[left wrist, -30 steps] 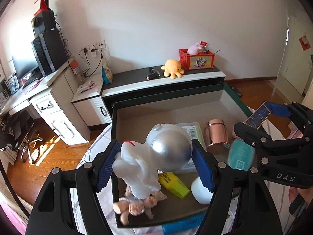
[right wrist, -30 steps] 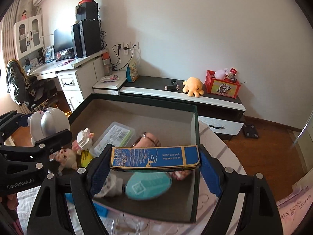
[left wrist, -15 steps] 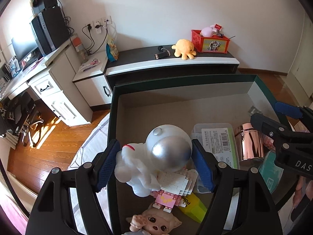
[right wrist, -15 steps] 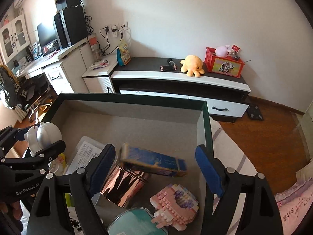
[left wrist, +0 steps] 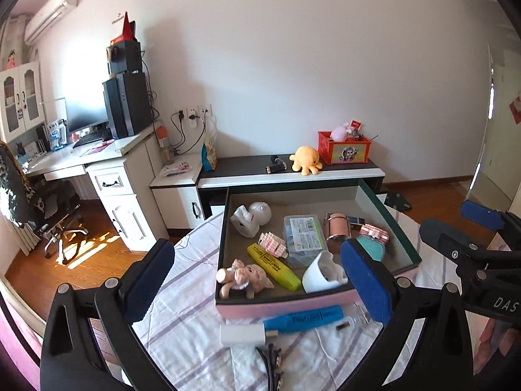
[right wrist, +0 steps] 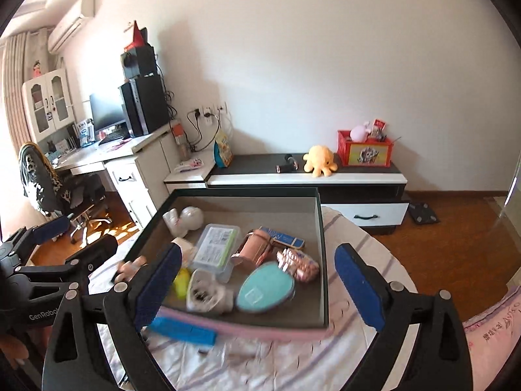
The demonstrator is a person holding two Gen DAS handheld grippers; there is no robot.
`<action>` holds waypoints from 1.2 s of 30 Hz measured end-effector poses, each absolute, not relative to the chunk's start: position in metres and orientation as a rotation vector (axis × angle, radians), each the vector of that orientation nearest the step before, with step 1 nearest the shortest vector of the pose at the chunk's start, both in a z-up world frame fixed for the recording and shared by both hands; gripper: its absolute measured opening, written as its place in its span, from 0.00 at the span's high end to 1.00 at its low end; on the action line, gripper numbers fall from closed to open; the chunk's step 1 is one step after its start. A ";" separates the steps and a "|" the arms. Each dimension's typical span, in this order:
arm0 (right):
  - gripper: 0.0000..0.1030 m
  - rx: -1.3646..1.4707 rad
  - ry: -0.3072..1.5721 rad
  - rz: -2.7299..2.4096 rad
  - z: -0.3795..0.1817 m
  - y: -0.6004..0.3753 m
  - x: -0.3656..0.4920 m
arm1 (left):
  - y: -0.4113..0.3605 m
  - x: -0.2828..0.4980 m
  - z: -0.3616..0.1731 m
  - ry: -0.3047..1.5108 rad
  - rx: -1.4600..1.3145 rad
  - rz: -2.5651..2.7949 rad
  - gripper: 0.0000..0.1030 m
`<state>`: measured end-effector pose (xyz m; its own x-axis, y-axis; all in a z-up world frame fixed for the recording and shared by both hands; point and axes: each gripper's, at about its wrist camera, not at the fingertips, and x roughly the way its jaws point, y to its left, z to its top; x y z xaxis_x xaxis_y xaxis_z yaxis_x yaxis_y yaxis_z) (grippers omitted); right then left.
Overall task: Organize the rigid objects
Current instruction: 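Withdraw both open grippers from the box back toward the bed items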
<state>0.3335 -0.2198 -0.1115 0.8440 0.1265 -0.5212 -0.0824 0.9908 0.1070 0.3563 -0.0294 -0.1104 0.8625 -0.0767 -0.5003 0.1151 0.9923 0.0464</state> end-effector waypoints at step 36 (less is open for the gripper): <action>0.00 0.035 0.269 0.048 -0.052 -0.183 0.073 | -0.008 0.106 -0.062 0.229 0.027 0.002 0.00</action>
